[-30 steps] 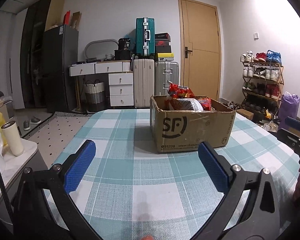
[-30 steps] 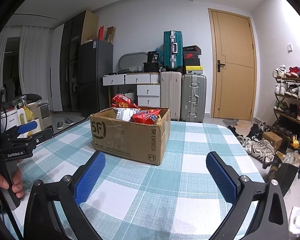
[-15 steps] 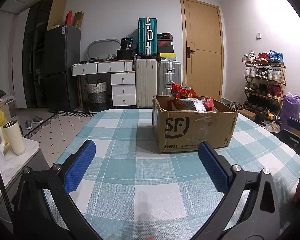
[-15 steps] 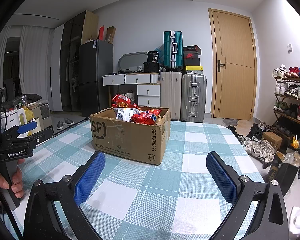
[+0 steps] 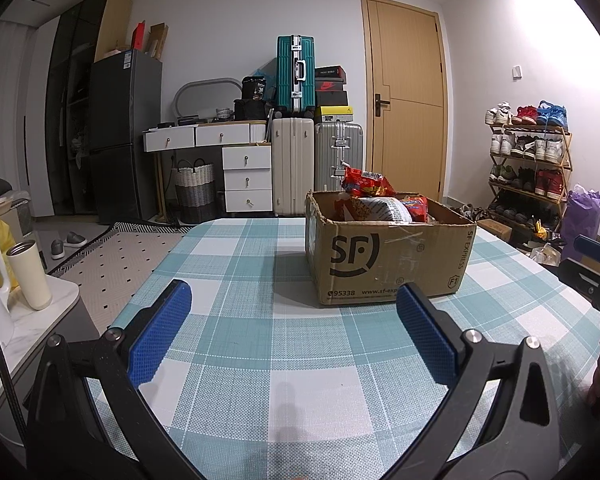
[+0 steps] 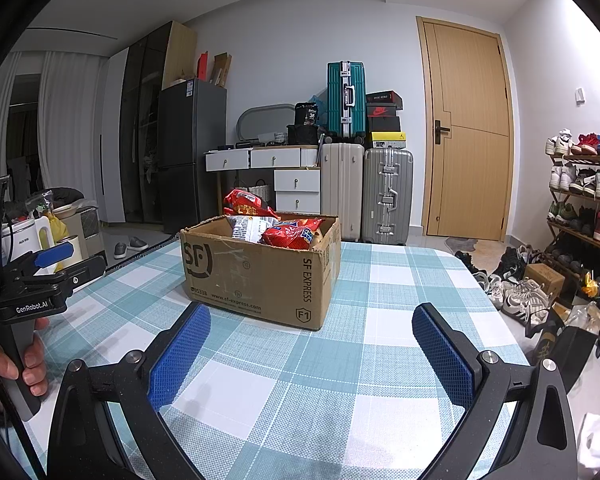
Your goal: Organize snacks
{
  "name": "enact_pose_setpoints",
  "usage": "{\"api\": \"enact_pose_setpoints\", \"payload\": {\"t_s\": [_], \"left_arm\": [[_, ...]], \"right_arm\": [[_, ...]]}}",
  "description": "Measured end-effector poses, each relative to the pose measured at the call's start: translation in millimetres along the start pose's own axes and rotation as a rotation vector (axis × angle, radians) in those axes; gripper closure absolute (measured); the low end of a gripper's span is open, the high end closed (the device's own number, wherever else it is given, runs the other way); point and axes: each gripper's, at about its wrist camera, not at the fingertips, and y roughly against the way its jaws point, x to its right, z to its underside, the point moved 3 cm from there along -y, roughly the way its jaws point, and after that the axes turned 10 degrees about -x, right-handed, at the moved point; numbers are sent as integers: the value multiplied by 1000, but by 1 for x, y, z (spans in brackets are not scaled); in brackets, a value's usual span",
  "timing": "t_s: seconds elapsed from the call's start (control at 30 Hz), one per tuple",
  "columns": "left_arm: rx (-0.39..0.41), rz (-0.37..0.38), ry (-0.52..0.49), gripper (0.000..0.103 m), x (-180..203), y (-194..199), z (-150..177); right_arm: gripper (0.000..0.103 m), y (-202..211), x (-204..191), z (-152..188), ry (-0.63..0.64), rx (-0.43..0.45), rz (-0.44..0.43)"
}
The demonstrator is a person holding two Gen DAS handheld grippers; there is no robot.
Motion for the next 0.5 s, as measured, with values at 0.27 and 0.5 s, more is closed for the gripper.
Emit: {"api": "enact_pose_setpoints", "payload": {"t_s": [0.27, 0.5], "left_arm": [[2, -14, 8, 1, -2, -1, 1], [2, -14, 8, 1, -2, 0, 1]], "right_arm": [[0, 0, 0, 0, 1, 0, 0], [0, 0, 0, 0, 0, 0, 0]]}}
